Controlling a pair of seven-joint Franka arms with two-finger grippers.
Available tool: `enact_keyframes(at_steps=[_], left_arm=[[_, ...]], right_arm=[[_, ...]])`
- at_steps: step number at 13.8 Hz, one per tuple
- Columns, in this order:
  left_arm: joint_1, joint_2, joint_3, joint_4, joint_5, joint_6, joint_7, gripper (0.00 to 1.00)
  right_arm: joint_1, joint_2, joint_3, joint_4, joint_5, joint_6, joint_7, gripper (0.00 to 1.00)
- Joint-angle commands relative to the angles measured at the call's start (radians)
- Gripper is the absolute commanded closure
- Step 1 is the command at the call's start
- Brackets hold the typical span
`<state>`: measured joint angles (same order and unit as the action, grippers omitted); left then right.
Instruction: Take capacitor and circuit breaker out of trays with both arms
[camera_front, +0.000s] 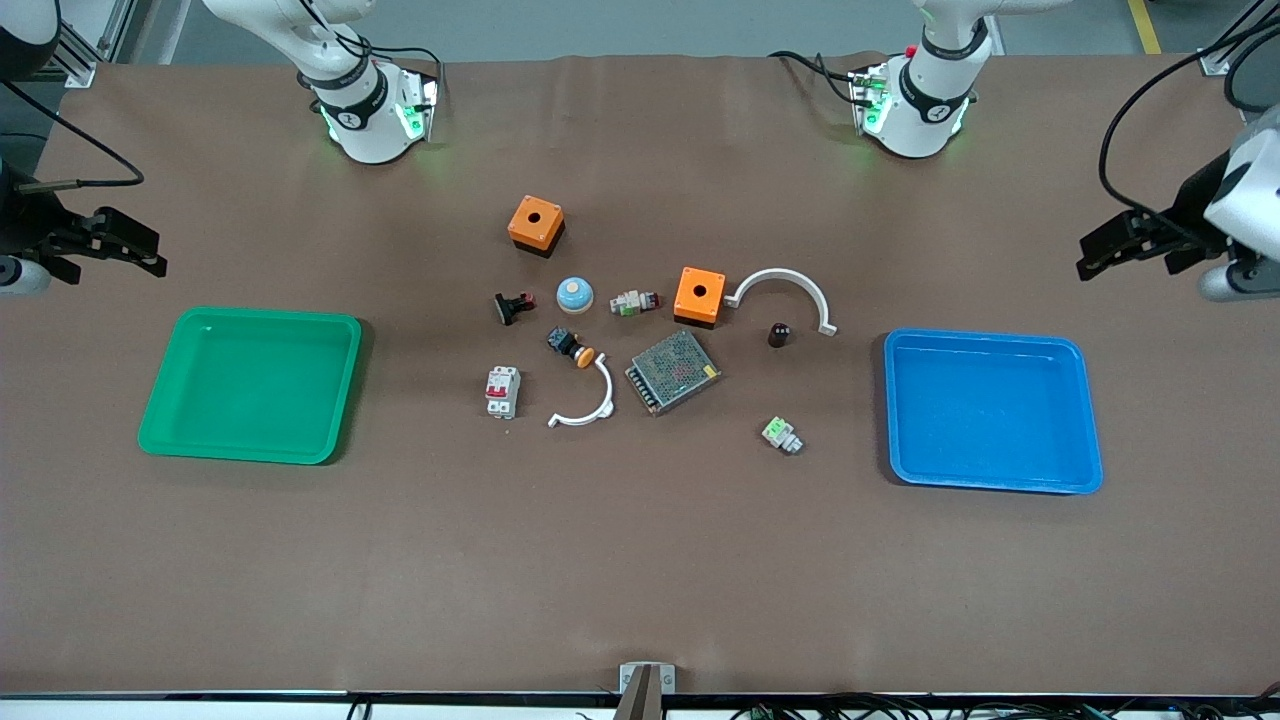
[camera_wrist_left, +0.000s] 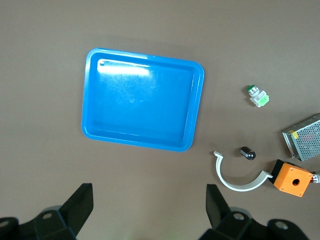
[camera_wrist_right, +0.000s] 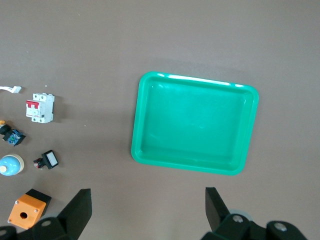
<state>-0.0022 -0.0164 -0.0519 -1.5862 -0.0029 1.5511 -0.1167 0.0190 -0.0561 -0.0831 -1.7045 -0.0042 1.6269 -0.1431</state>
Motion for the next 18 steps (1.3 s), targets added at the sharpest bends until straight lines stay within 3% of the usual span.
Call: enact_keyframes(at_steps=[1,8,18], left_arm=[[0.013,-0.033,0.004,-0.015,-0.019,-0.008,0.032,0.01],[0.021,-0.031,0.004,0.003,-0.017,-0.009,0.052,0.01],[0.019,-0.028,0.0,0.023,-0.019,-0.009,0.04,0.0]], right_arm=[[-0.001,-0.027,-0.009,-0.027,0.026,0.021,0.002,0.0],[-0.001,-0.028,-0.01,-0.03,0.069,-0.009,0.031,0.0],[0.001,-0.027,-0.009,-0.032,0.021,-0.009,0.019,0.0]])
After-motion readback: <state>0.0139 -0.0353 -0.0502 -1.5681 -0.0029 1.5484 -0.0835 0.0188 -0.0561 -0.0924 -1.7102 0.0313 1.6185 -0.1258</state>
